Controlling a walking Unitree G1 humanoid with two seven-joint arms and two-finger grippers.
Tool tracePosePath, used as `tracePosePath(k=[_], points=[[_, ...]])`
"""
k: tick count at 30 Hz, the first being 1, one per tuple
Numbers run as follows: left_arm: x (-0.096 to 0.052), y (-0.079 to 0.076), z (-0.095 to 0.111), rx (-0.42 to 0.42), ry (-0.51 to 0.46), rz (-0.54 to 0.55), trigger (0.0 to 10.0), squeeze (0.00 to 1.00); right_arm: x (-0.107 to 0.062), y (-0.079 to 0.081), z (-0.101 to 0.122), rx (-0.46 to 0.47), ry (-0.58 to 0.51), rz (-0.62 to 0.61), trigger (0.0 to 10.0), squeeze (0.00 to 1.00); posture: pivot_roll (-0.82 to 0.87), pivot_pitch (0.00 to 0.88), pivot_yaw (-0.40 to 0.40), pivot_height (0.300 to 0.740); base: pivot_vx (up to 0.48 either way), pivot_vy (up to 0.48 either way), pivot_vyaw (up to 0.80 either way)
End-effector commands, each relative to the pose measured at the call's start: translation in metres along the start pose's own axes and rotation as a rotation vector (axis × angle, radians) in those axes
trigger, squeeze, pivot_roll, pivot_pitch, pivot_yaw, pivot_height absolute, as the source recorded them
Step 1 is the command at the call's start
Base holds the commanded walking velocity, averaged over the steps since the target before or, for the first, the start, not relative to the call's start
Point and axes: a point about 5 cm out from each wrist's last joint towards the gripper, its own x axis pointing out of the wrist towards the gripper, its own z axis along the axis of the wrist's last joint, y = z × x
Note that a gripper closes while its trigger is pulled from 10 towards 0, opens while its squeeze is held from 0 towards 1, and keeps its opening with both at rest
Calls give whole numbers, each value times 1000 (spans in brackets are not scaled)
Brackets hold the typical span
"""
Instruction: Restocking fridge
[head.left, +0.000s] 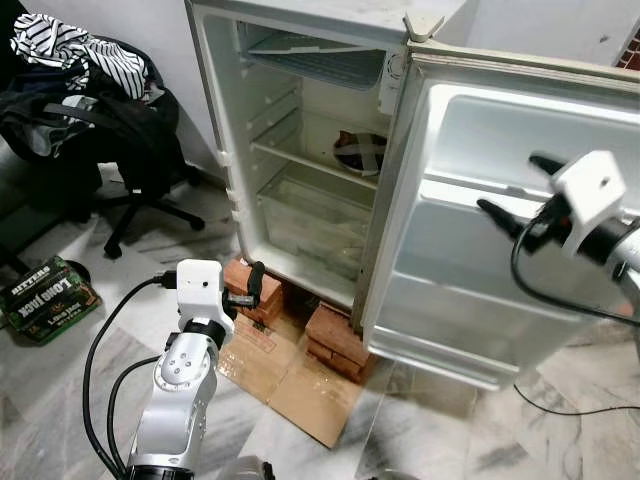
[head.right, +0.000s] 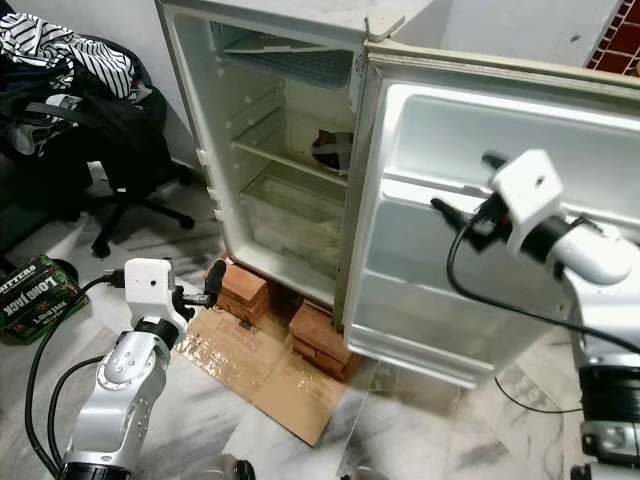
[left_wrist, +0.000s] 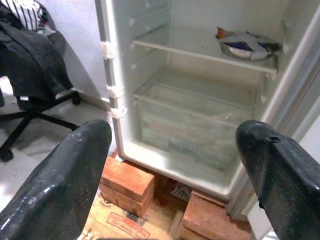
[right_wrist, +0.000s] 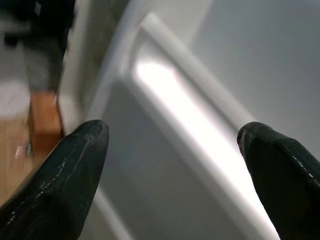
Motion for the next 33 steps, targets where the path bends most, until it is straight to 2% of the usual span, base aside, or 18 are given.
tracePosePath(k=[1,3,8,11,13,19,23,24,26,29,33], points=[[-2,3,0,8,2,4,10000,0,4,5,0,-48,22,22,10000,0,-28,81,21,740,0,0,0],[-3,3,0,10,4,2,10000,0,15,14,3,-71,24,40,10000,0,-22,82,18,740,0,0,0],[-3,3,0,11,5,2,10000,0,29,18,11,-94,1,9,10000,0,-13,80,15,740,0,0,0],[-4,3,0,11,4,9,10000,0,45,19,39,-96,-163,-69,10000,0,-5,81,12,740,0,0,0],[-6,3,0,10,5,12,10000,0,48,18,50,-99,-220,-106,10000,0,-1,86,10,740,0,0,0],[-9,3,-1,2,13,17,10000,0,57,20,68,-99,-304,-137,10000,0,6,97,8,740,0,0,0],[-10,3,-2,-1,20,17,10000,0,65,26,73,-117,-305,-117,10000,0,10,103,6,740,0,0,0],[-11,3,-3,-1,23,17,10000,0,71,26,72,-129,-273,-125,10000,0,10,103,6,740,0,0,0],[-12,3,-3,-1,25,17,10000,0,76,25,69,-110,-227,-132,10000,0,11,108,4,740,0,0,0],[-13,2,-3,0,29,19,10000,0,85,25,69,-26,-186,-154,10000,0,16,109,-2,740,0,0,0],[-14,2,-3,0,30,24,10000,0,88,33,74,22,-191,-131,10000,0,20,110,-5,740,0,0,0]])
